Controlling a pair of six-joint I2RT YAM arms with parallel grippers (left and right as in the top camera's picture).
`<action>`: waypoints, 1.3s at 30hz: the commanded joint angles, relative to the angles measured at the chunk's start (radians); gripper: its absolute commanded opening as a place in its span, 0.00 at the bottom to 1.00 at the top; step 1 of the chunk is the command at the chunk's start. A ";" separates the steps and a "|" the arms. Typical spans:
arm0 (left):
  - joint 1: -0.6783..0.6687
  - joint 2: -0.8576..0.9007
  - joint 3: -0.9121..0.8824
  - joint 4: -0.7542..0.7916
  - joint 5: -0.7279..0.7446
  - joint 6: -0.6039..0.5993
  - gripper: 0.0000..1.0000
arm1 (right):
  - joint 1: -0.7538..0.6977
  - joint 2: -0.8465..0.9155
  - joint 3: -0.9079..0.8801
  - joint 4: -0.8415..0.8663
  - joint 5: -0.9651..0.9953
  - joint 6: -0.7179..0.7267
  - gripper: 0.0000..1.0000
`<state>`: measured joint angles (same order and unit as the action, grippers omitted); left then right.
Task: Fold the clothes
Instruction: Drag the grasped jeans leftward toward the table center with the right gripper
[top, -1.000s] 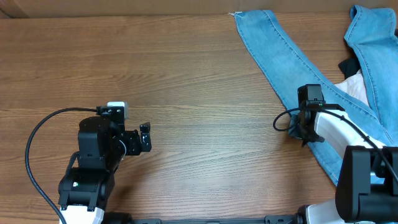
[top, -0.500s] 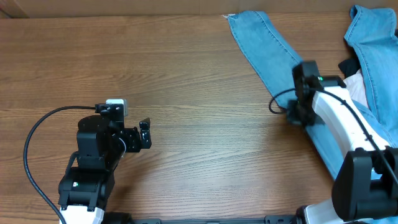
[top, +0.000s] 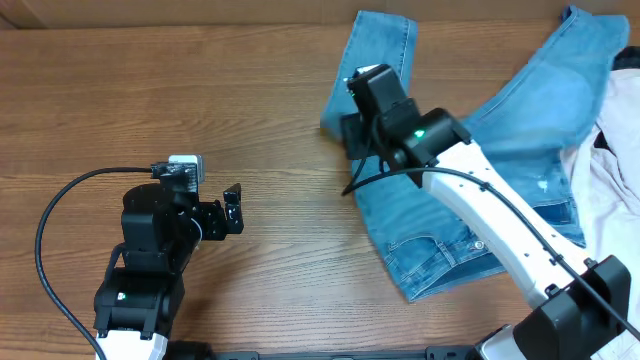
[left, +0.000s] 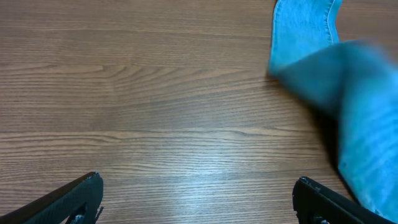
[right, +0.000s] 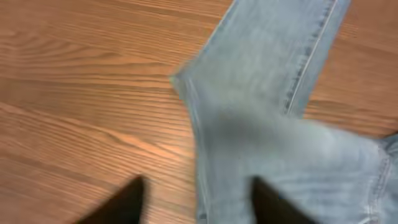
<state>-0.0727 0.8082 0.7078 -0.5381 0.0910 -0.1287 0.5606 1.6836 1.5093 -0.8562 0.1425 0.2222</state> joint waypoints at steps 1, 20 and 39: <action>-0.005 0.005 0.026 0.004 0.014 -0.010 1.00 | -0.014 -0.027 0.029 -0.011 -0.001 0.019 0.82; -0.006 0.076 0.026 -0.022 0.038 -0.045 1.00 | -0.183 -0.073 -0.166 -0.465 0.015 0.291 1.00; -0.006 0.080 0.026 -0.023 0.040 -0.050 1.00 | 0.098 -0.068 -0.535 -0.247 -0.186 0.333 0.98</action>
<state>-0.0727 0.8867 0.7078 -0.5610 0.1204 -0.1585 0.6094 1.6260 0.9802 -1.1152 -0.0990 0.5240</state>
